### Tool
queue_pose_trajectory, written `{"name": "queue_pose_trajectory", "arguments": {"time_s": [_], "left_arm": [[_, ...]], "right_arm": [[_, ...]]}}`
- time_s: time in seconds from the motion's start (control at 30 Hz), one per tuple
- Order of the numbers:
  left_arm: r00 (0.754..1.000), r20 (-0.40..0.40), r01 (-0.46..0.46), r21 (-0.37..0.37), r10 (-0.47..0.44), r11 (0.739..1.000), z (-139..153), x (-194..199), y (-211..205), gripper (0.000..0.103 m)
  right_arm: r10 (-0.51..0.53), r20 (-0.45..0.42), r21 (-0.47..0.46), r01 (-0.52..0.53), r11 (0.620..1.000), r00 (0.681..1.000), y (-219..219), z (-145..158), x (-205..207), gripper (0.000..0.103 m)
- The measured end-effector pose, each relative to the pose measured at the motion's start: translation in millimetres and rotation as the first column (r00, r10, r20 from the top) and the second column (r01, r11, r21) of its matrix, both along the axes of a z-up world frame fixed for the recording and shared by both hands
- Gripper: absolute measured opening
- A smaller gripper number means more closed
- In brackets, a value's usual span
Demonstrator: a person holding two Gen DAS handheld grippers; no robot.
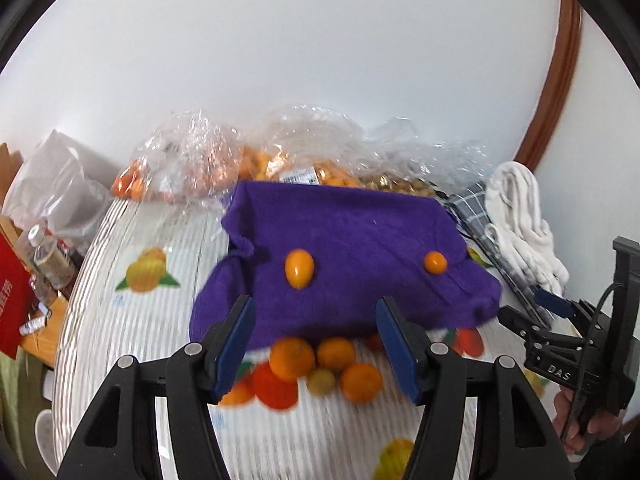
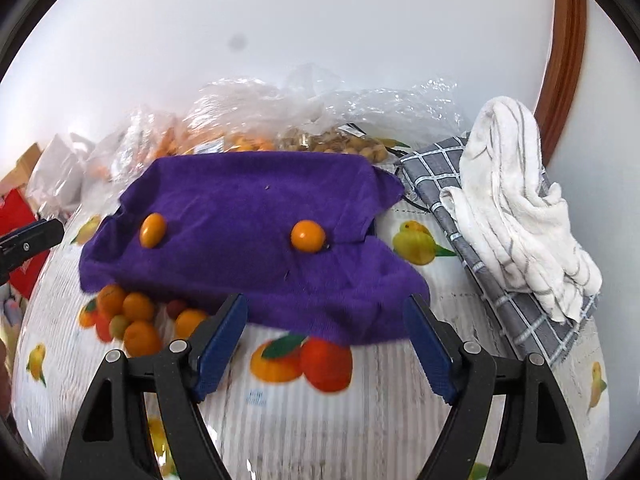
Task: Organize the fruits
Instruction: 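Open both tools to release the oranges on the towel, then grasp a large orange with the right tool while the left tool grasps another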
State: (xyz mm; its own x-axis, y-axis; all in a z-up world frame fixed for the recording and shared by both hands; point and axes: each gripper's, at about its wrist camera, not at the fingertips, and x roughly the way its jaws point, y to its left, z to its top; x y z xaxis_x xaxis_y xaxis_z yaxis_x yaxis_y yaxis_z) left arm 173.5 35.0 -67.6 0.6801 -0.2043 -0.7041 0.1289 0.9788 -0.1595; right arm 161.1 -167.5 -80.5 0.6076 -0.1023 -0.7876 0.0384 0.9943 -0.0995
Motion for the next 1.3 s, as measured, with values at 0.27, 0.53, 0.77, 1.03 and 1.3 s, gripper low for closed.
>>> {"name": "queue_pose_trajectory", "arguments": {"time_s": [0.27, 0.53, 0.77, 1.03, 1.3], "left_arm": [[0.997, 0.040, -0.074, 0.048, 0.072, 0.996, 0.8, -45.7, 13.7, 0.060], [0.988, -0.067, -0.137, 0.035, 0.140, 0.990, -36.5, -59.6, 44.1, 0.060], [0.978, -0.106, -0.177, 0.043, 0.181, 0.983, -70.2, -72.3, 54.9, 0.060], [0.974, -0.136, -0.175, 0.073, 0.184, 0.982, -93.6, -70.8, 51.5, 0.060], [0.971, -0.145, -0.184, 0.060, 0.191, 0.981, -106.9, -72.9, 57.3, 0.060]], "right_arm": [[0.010, -0.026, 0.044, -0.008, 0.999, 1.000, 3.3, -2.1, -30.2, 0.077], [0.030, -0.034, 0.065, -0.028, 0.998, 0.999, 12.5, -23.1, -44.6, 0.070], [0.105, -0.045, 0.090, -0.100, 0.991, 0.993, 31.1, -49.6, -47.2, 0.057], [0.153, -0.029, 0.195, -0.145, 0.970, 0.988, 48.9, -61.8, -39.4, 0.052], [0.176, -0.061, 0.231, -0.158, 0.960, 0.982, 64.8, -82.1, -14.7, 0.052]]}}
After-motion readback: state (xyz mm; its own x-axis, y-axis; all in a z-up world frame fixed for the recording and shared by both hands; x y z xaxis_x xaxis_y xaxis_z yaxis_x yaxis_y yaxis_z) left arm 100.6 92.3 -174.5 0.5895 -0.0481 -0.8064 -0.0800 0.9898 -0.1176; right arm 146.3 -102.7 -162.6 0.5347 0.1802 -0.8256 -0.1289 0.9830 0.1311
